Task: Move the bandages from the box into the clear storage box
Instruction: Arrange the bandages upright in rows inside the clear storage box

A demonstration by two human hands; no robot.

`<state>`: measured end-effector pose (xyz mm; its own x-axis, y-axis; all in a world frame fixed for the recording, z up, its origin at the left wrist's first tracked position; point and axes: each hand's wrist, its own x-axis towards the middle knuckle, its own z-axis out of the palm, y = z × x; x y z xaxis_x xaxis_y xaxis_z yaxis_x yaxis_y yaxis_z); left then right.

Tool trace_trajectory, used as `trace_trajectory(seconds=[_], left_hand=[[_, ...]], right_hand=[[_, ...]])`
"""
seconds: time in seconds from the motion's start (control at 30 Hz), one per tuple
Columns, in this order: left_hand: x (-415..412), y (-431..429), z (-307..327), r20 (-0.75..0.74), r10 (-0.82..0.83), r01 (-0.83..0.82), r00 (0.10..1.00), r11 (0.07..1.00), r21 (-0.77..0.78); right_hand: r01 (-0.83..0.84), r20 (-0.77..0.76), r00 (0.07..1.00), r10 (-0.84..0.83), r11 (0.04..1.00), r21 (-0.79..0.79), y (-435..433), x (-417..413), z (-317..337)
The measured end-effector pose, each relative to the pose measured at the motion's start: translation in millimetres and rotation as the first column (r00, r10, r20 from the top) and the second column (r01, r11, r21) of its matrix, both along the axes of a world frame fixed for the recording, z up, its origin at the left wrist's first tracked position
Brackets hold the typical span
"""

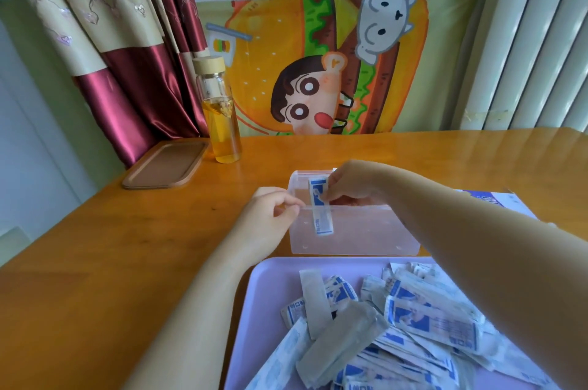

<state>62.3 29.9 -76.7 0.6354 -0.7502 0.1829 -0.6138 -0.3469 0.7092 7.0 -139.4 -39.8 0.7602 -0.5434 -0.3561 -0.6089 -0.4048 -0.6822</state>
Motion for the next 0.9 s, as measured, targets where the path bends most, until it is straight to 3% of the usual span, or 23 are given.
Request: trace_trajectory(seconds=[0.17, 0.27, 0.4, 0.47, 0.63, 0.8, 0.9], left_hand=[[1.3, 3.3, -2.6, -0.055, -0.034, 0.038, 0.998, 0.996, 0.079], [3.7, 4.6, -1.6, -0.065, -0.072, 0.078, 0.995, 0.992, 0.102], [5.9, 4.8, -3.5, -0.063, -0.097, 0.104, 0.993, 0.988, 0.111], [7.4, 5.0, -4.7, -0.060, -0.102, 0.108, 0.993, 0.988, 0.112], [8.1, 5.4, -2.9, -0.060, -0.117, 0.123, 0.991, 0.987, 0.102], [9.0, 6.8, -5.3, -0.041, -0.124, 0.128, 0.991, 0.986, 0.111], [10.2, 6.4, -6.9, -0.031, -0.132, 0.135, 0.991, 0.985, 0.110]], right_hand=[[0.021, -0.189, 0.982, 0.008, 0.988, 0.155, 5.7, 20.0, -16.3], [-0.071, -0.265, 0.961, 0.082, 0.996, 0.050, 14.2, 26.5, -19.8], [-0.242, -0.352, 0.923, 0.157, 0.946, -0.213, 22.0, 26.9, -22.0], [-0.307, -0.405, 0.894, 0.193, 0.921, -0.241, 26.3, 27.8, -23.5], [-0.245, -0.332, 0.932, 0.147, 0.929, -0.278, 30.8, 27.2, -17.9], [-0.160, -0.373, 0.920, 0.121, 0.984, -0.076, 23.5, 31.7, -24.7], [-0.134, -0.311, 0.946, 0.093, 0.985, -0.112, 22.9, 28.2, -20.8]])
